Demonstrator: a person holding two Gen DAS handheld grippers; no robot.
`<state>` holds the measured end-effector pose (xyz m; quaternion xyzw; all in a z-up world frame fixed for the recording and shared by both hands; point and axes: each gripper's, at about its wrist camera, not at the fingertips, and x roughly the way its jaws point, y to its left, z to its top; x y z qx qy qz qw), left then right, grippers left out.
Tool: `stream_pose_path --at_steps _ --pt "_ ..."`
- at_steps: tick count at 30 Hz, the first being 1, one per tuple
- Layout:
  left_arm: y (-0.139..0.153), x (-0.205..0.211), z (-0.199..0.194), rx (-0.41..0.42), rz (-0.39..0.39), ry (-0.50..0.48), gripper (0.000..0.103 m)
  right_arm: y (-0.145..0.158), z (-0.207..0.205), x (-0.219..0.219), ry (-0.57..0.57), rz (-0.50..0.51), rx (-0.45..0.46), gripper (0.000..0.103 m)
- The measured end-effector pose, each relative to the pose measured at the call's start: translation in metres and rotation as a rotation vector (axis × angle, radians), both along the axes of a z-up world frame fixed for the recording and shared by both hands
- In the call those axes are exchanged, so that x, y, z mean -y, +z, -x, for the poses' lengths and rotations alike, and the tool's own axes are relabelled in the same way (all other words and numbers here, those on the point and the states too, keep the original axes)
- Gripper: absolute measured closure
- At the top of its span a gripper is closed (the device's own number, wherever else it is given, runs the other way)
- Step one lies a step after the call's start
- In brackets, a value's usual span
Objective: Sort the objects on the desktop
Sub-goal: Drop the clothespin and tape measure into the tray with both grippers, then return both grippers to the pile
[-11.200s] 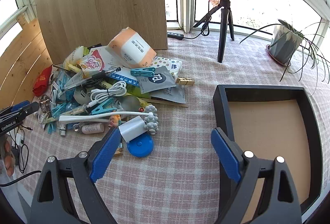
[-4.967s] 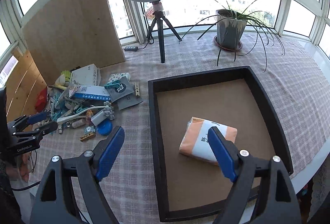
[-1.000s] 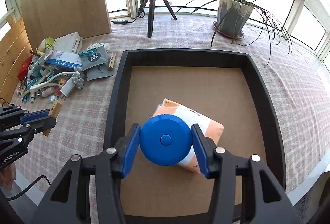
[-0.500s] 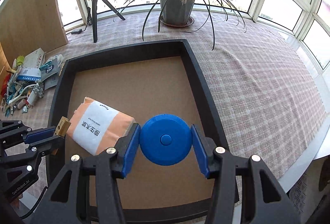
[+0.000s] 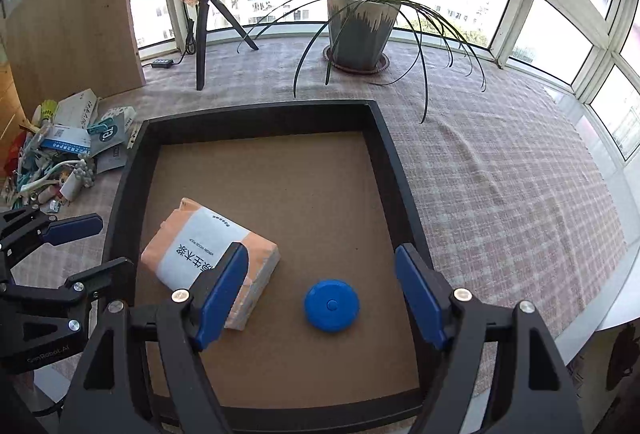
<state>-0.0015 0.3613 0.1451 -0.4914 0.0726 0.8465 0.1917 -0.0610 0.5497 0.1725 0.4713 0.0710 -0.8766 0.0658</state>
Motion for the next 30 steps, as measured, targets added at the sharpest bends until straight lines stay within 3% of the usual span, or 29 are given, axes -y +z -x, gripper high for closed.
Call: stream_pose_path --at_steps 13,25,30 --pt "0.011 0.122 -0.008 -0.024 -0.003 0.19 0.052 0.006 -0.011 0.11 0.15 0.033 -0.012 0.028" --pt "-0.006 0.231 -0.025 0.01 0.021 0.311 0.051 -0.001 -0.031 0.222 0.264 0.057 0.015 0.028" --pt "-0.017 0.284 -0.032 0.029 0.024 0.369 0.046 -0.01 -0.035 0.261 0.307 0.075 0.043 0.028"
